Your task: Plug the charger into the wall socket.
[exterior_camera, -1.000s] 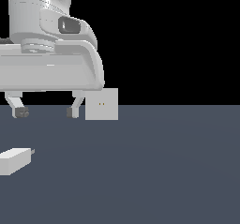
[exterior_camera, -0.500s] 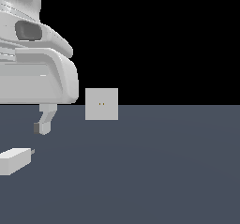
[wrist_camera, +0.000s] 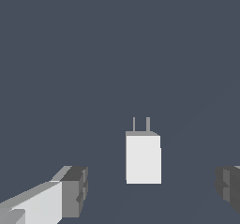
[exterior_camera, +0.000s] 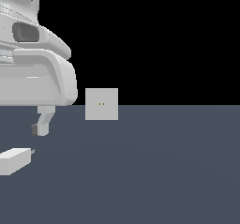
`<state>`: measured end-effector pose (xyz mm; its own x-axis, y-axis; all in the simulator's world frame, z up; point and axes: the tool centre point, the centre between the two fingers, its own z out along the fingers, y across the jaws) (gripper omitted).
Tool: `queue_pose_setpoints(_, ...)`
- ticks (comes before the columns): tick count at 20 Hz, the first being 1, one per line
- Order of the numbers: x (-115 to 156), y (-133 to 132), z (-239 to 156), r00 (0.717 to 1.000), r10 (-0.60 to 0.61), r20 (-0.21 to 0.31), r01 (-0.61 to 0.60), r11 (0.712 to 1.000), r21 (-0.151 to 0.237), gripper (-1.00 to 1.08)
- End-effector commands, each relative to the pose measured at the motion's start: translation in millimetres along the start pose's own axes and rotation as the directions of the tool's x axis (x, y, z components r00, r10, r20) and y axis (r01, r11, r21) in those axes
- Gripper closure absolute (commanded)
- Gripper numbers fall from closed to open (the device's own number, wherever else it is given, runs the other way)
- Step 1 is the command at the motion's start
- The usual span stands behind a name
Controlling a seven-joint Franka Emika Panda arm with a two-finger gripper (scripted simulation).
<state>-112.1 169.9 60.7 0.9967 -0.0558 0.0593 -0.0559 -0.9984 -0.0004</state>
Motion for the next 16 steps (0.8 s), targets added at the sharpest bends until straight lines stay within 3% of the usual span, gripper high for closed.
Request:
queue_pose_setpoints(1, -1, 0, 4, 1.0, 0.0, 0.001, 0.0, 1.0, 0.0, -0.92)
queue_pose_setpoints(16, -3, 1, 49, 1.0, 0.0, 0.0, 0.0, 1.0, -0.001, -0.92)
